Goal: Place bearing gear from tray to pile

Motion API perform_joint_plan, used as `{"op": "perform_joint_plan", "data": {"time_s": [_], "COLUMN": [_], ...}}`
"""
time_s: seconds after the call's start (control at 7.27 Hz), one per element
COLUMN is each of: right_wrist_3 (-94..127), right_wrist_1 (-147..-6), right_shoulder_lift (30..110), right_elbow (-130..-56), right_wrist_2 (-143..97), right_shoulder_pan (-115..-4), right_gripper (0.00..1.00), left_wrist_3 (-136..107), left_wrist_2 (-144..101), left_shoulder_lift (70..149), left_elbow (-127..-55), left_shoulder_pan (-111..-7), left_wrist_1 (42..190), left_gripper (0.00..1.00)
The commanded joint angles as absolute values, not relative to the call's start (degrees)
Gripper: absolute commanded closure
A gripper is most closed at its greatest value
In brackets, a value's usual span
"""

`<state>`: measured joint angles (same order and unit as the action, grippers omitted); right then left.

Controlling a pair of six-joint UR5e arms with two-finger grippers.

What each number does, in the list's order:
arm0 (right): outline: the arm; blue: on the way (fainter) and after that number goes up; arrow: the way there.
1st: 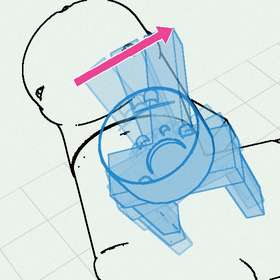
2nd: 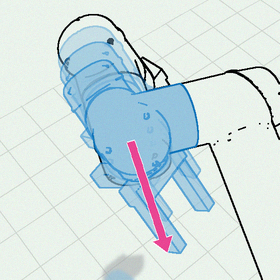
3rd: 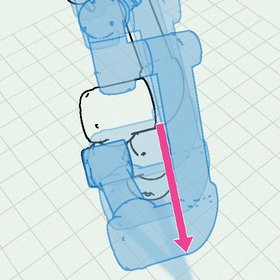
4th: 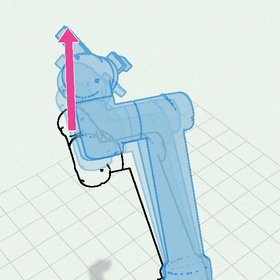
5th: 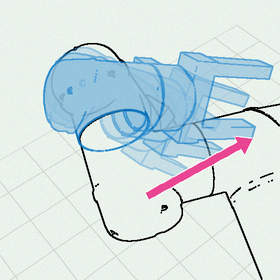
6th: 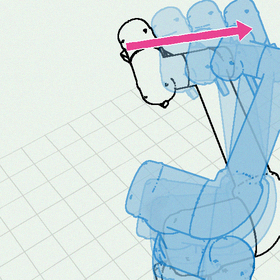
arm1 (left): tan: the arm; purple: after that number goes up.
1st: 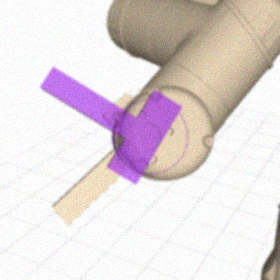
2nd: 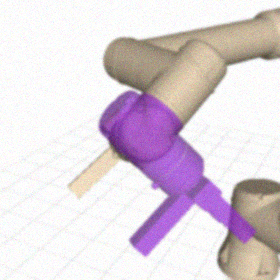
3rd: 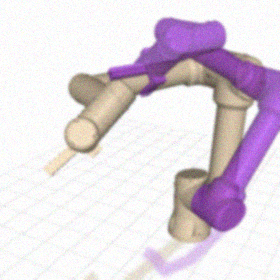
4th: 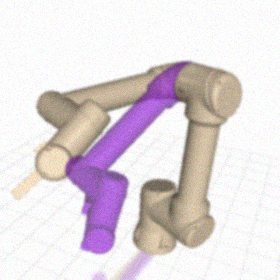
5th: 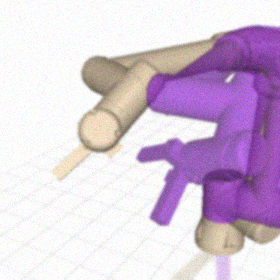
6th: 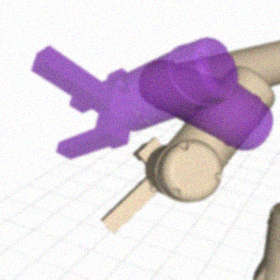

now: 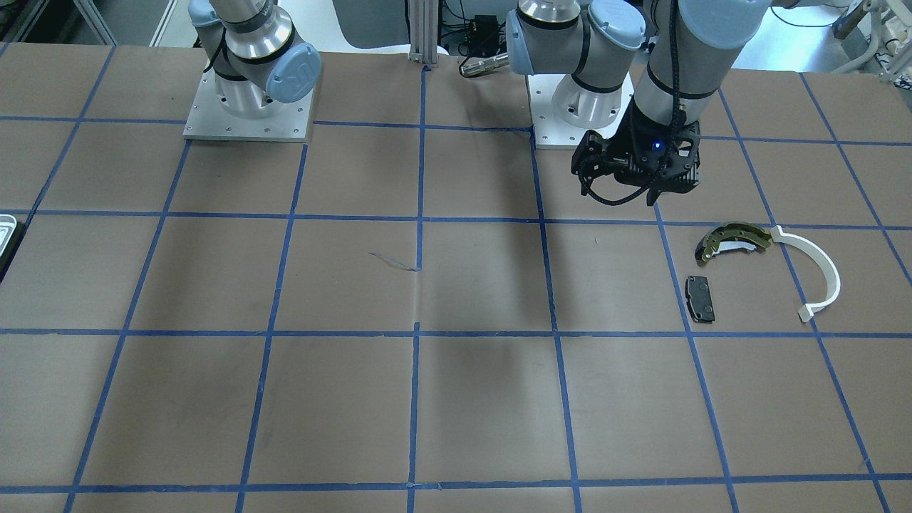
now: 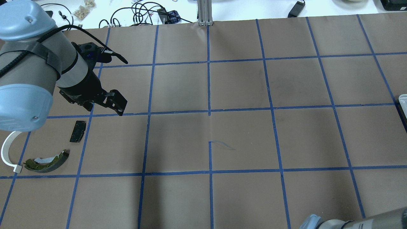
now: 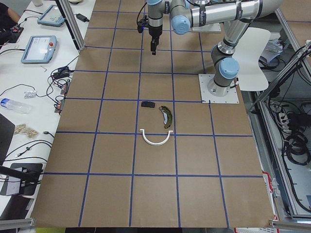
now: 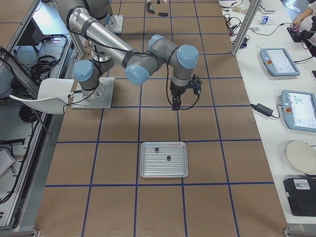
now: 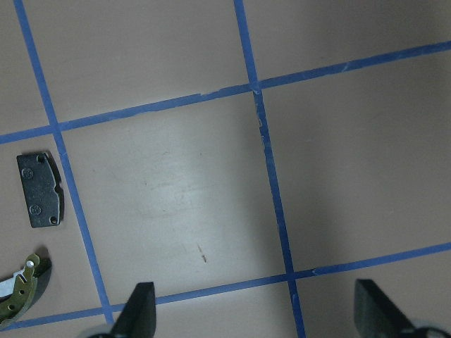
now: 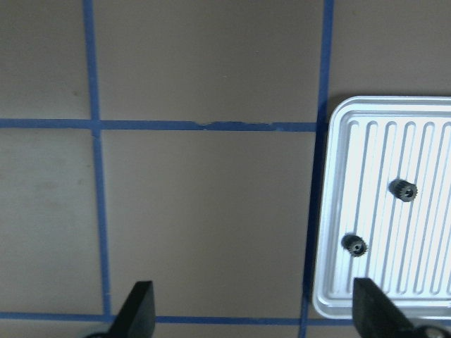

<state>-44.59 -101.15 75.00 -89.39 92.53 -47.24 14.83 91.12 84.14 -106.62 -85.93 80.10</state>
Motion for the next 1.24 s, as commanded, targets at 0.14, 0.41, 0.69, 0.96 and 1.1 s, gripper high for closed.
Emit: {"op": "perform_joint_plan", "data": {"time_s": [0.14,0.41,0.69,0.96,1.1], "right_wrist_3": [-53.2,-55.7,-55.3,-54.4,-54.5], "right_wrist_1": [-111.2,-117.7,-122.9,-122.9,-122.9], "right_shoulder_lift": [64.4,59.1,56.1,55.4,55.2], "right_elbow": [-89.4,-89.4,-89.6,-89.6,-89.7], "right_wrist_2": [96.9,96.2,96.2,96.2,96.3], "right_shoulder_pan": [-41.5,-39.0,-38.9,-38.8,-38.8], "right_gripper": [0.00,0.00,0.00,0.14,0.23], "left_wrist_3": [14.9,14.9,14.8,14.9,14.9], "left_wrist_2": [91.1,91.1,91.1,91.1,91.1], "left_shoulder_lift": [84.2,84.4,84.5,84.5,84.5], "left_elbow": [-106.7,-106.8,-107.0,-107.1,-107.0], "left_shoulder_pan": [-85.8,-85.9,-86.0,-86.0,-85.9], "left_wrist_1": [79.5,78.8,78.8,78.8,78.6], "left_gripper": [0.00,0.00,0.00,0.00,0.00]}}
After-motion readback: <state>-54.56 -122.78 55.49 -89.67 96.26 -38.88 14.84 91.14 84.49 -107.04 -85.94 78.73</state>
